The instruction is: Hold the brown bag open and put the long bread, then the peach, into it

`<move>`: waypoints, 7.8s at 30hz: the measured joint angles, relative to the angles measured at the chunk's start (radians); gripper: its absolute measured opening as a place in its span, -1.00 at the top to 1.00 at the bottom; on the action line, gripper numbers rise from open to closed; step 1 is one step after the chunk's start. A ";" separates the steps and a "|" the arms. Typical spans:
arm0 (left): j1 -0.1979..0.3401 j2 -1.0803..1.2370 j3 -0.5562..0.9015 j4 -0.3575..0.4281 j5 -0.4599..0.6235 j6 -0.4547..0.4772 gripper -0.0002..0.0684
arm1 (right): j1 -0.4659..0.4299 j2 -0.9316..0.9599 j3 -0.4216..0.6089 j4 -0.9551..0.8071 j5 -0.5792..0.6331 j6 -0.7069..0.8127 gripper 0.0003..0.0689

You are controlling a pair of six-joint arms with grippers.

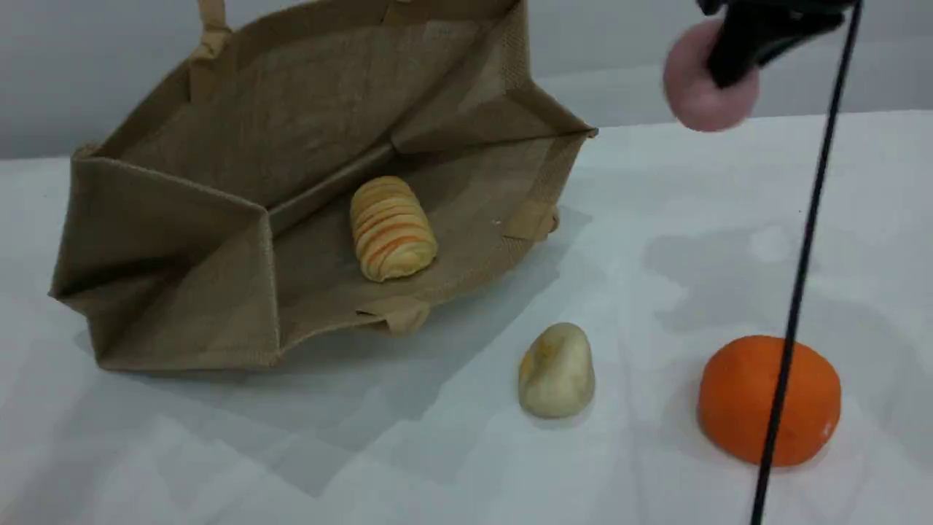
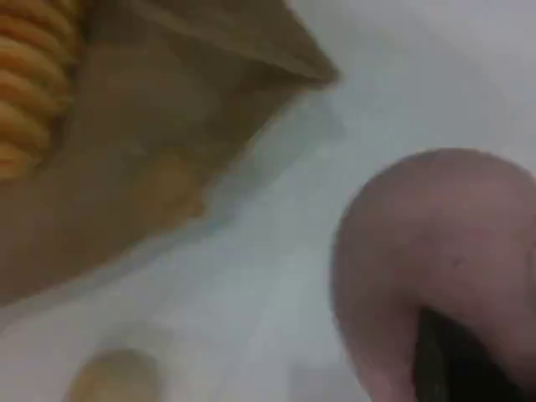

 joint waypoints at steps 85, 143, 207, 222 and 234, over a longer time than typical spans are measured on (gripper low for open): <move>0.000 0.000 0.000 -0.054 0.000 0.000 0.72 | -0.066 -0.005 -0.243 0.184 -0.117 -0.230 -0.59; 0.000 -1.381 1.003 0.124 0.001 -0.473 -0.44 | -0.116 -1.300 0.036 0.068 0.673 0.141 -0.59; 0.000 -1.804 1.615 0.371 -0.141 -0.708 -0.44 | -0.116 -1.790 0.751 -0.061 0.534 0.137 -0.59; 0.116 -1.829 1.615 0.370 -0.142 -0.706 -0.44 | -0.117 -1.818 0.752 -0.041 0.534 0.134 -0.59; 0.211 -1.932 1.615 0.370 -0.141 -0.706 -0.44 | -0.117 -1.820 0.752 -0.042 0.534 0.134 -0.59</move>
